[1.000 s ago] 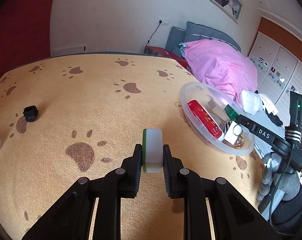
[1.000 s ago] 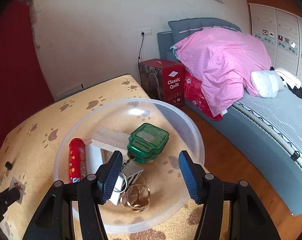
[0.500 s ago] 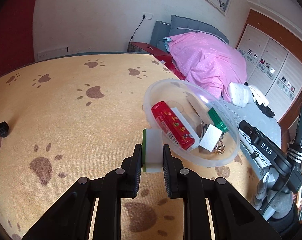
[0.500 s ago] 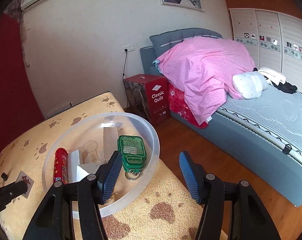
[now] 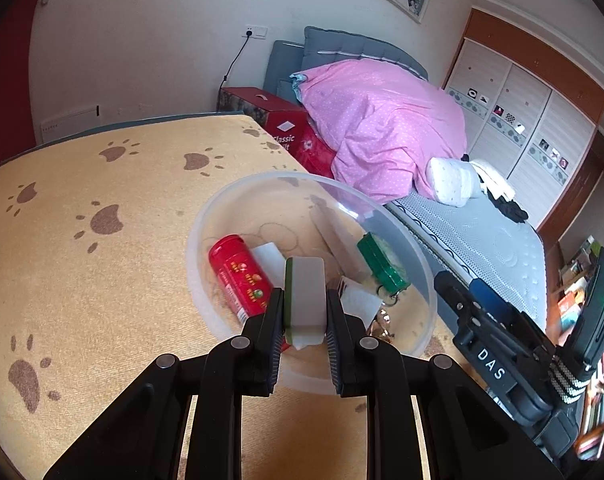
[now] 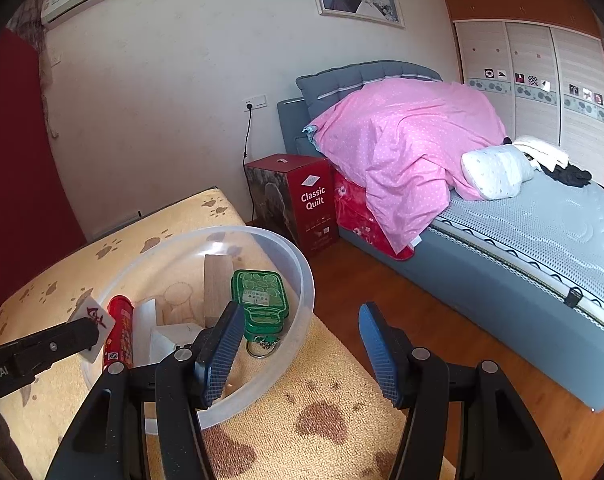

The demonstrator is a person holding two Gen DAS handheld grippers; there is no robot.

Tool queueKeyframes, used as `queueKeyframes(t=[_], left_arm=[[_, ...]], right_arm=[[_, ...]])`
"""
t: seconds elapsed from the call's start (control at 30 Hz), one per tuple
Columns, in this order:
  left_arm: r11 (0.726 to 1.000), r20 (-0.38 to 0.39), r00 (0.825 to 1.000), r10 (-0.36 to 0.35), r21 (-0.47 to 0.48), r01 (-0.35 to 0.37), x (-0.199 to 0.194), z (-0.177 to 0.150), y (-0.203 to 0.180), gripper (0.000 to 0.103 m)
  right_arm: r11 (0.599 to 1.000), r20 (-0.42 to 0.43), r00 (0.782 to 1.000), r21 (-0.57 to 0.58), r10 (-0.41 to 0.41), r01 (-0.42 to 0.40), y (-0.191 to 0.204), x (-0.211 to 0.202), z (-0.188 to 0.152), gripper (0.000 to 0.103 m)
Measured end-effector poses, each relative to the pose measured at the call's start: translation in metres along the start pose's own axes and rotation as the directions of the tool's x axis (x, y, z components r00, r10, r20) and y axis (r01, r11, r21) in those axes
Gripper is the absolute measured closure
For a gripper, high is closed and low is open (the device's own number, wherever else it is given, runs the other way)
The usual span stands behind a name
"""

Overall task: Organize rigid objects
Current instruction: 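Carry the green-and-white block into the bowl and open the left tool, then withdraw both tools from the bowl, moving the left tool toward the white charger plug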

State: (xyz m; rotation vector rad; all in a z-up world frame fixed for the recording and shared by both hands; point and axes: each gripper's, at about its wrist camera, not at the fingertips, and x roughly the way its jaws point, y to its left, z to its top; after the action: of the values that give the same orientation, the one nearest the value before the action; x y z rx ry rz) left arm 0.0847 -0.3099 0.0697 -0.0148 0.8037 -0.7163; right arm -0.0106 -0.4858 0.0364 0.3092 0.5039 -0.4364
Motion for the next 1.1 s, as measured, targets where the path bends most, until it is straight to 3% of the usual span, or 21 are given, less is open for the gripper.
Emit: queueKeyframes(t=[0.13,0.23,0.27,0.43,0.63,0.87,1.1], left_arm=[[0.999,0.009,0.999,-0.042,-0.003,0.042,0.009,0.006,-0.008,0.079],[0.999,0.024,0.999,-0.035,-0.024,0.036,0.01,0.005,-0.006,0.045],[0.999,0.031,0.999,-0.027,-0.029,0.028,0.009,0.004,-0.004,0.043],[0.998,0.024,0.999,0.033,-0.05,-0.031,0.006,-0.002,0.013,0.043],[0.992,0.021,0.994,0.107,-0.062,-0.106,0.003,-0.011,0.026,0.033],[0.99,0.018,0.99,0.139,-0.009,-0.139,0.002,-0.024,0.018,0.033],[0.992,0.004,0.992,0.125,0.022,-0.125,0.007,-0.027,0.007,0.031]], right_arm=[[1.0,-0.002,1.0,-0.001,0.004,-0.004,-0.001,-0.001,-0.001,0.04],[1.0,-0.003,1.0,0.001,0.004,-0.004,-0.001,0.0,-0.001,0.04],[1.0,-0.003,1.0,0.002,0.004,-0.004,-0.002,0.0,-0.001,0.04],[1.0,-0.009,1.0,-0.001,0.005,-0.005,0.0,0.0,-0.002,0.04],[1.0,-0.019,1.0,-0.002,0.012,-0.012,0.001,0.0,-0.003,0.04],[1.0,-0.019,1.0,0.004,0.016,-0.015,0.0,-0.002,-0.003,0.04],[1.0,-0.026,0.999,0.01,0.026,-0.026,-0.002,-0.002,-0.002,0.038]])
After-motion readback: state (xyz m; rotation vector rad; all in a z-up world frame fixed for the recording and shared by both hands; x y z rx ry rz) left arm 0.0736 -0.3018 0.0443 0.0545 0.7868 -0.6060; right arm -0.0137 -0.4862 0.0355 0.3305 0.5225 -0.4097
